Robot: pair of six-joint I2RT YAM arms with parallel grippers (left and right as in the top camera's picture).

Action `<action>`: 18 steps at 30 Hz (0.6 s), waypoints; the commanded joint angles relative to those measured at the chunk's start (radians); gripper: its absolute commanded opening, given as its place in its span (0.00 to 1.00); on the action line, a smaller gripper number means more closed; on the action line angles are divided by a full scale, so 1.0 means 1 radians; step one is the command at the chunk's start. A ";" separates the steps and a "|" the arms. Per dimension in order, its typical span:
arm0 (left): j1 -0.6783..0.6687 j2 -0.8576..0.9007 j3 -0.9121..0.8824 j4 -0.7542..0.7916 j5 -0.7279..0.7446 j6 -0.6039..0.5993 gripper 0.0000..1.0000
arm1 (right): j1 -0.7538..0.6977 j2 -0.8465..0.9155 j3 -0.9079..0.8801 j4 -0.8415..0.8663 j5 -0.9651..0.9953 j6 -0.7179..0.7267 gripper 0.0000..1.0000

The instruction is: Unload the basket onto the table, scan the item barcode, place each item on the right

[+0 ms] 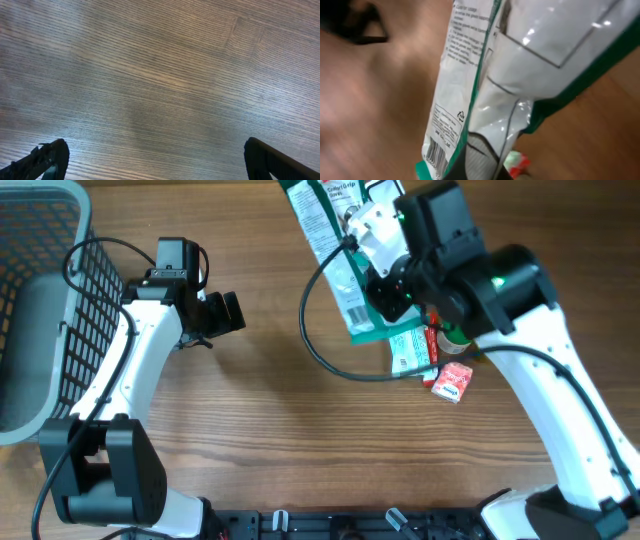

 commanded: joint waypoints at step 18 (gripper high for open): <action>0.003 0.012 -0.002 0.000 -0.010 0.009 1.00 | 0.003 0.314 0.010 0.586 0.599 -0.687 0.04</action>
